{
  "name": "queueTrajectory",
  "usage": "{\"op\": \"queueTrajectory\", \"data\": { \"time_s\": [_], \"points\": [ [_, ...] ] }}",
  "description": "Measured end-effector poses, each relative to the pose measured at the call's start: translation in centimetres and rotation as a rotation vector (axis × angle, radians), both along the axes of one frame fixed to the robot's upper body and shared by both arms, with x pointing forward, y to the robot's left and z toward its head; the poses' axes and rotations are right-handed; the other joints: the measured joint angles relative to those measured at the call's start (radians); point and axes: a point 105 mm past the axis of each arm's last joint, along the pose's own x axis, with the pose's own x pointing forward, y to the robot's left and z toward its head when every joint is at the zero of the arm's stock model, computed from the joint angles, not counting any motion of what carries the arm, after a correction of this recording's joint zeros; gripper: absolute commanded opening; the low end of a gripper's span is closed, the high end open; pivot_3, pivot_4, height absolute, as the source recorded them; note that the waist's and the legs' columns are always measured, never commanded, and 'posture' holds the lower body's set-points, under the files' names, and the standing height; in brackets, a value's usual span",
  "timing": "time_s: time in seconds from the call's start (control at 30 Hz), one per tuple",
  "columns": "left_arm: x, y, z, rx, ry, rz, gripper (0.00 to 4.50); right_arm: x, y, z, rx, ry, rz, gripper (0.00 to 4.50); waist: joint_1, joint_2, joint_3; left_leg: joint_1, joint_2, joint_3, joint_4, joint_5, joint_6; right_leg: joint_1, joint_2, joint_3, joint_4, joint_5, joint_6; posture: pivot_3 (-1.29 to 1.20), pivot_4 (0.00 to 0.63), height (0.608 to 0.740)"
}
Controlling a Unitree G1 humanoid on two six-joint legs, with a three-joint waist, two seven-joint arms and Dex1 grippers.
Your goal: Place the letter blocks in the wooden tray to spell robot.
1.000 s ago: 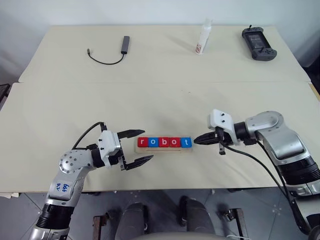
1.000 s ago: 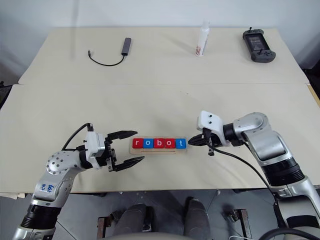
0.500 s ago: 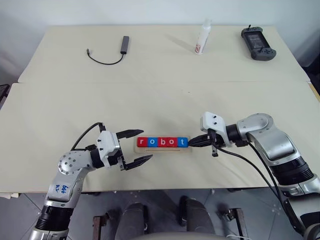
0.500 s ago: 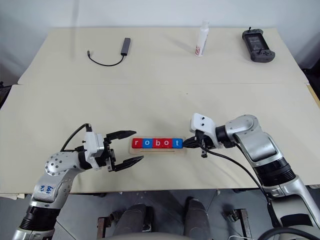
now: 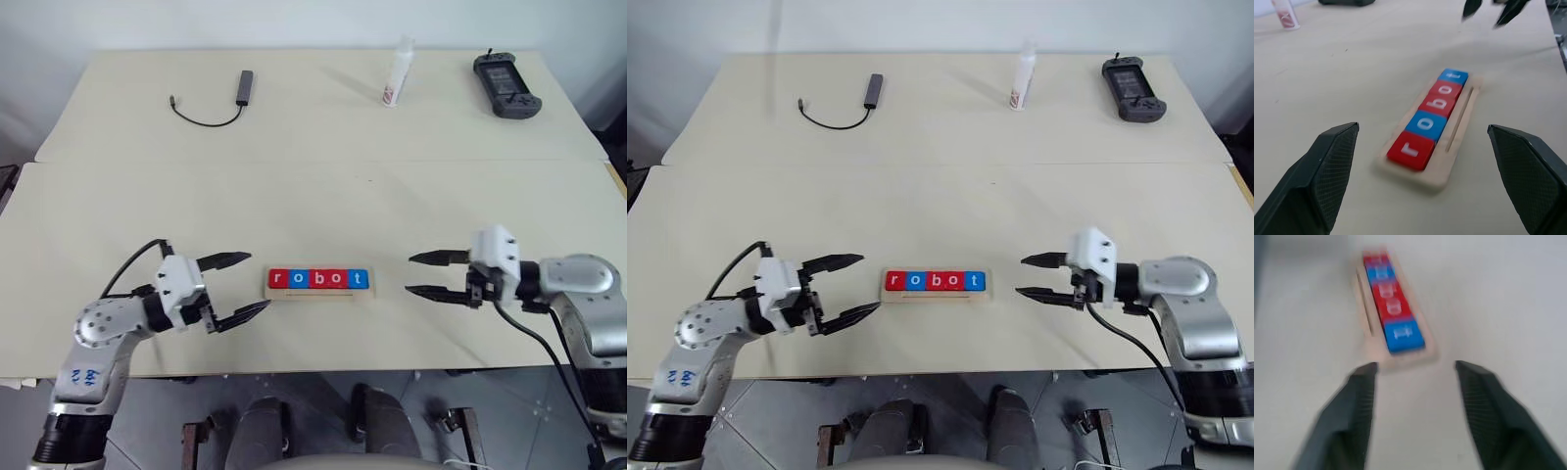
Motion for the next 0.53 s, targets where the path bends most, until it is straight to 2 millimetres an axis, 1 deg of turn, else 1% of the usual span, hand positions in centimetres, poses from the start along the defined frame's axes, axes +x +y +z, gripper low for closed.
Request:
{"op": "queueTrajectory", "data": {
  "time_s": [0.07, 0.13, 0.23, 0.33, 0.43, 0.53],
  "points": [
    [0.0, 1.1, 0.0, 0.014, 0.008, 0.024, 4.5, -0.5, -1.4, -0.2, 0.0, 0.004, -0.042, 4.44, -0.001, 0.0, 0.0, 0.0, 0.0, 0.0, 0.0, 0.0, 0.0, 0.0, 0.0, 0.0, 0.0, 0.0, 0.0, 0.0, 0.15, 0.74],
    [0.1, 2.3, -0.1, 0.03, 0.023, 0.047, 4.5, -0.8, -2.1, -0.6, 0.006, 0.026, -0.063, 4.48, -0.002, 0.0, 0.0, 0.001, 0.0, 0.0, 0.0, 0.0, 0.0, 0.0, 0.0, 0.0, 0.0, 0.0, 0.0, 0.0, 0.15, 0.74],
    [0.3, 3.1, -0.3, 0.032, 0.035, 0.064, 4.5, -0.9, -2.3, -0.9, 0.014, 0.04, -0.064, 4.48, -0.003, 0.0, 0.0, 0.001, 0.0, 0.001, 0.0, 0.0, 0.0, 0.0, 0.0, 0.001, 0.001, 0.0, 0.0, 0.0, 0.15, 0.74],
    [0.5, 3.4, -0.1, 0.036, 0.023, 0.061, 4.5, -0.7, -2.0, -0.4, 0.026, 0.015, -0.047, 4.48, -0.002, 0.0, 0.0, 0.001, 0.0, 0.001, 0.0, 0.0, 0.0, 0.0, 0.0, 0.001, 0.001, 0.0, 0.0, 0.0, 0.15, 0.74],
    [0.7, 3.4, 0.0, 0.04, 0.009, 0.063, 4.5, -0.6, -1.8, -0.7, 0.027, 0.029, -0.036, 4.48, 0.0, 0.0, 0.0, 0.001, 0.0, 0.001, 0.0, 0.0, 0.0, 0.0, 0.0, 0.001, 0.0, 0.0, 0.0, 0.0, 0.15, 0.74],
    [1.0, 3.2, 0.0, 0.002, -0.004, 0.095, 4.5, -0.3, -1.6, -0.9, 0.035, 0.03, -0.028, 4.48, 0.0, 0.0, 0.0, 0.001, 0.0, 0.0, 0.0, 0.0, 0.0, 0.0, 0.0, 0.001, 0.0, 0.0, 0.0, 0.0, 0.15, 0.74]
  ]
}}
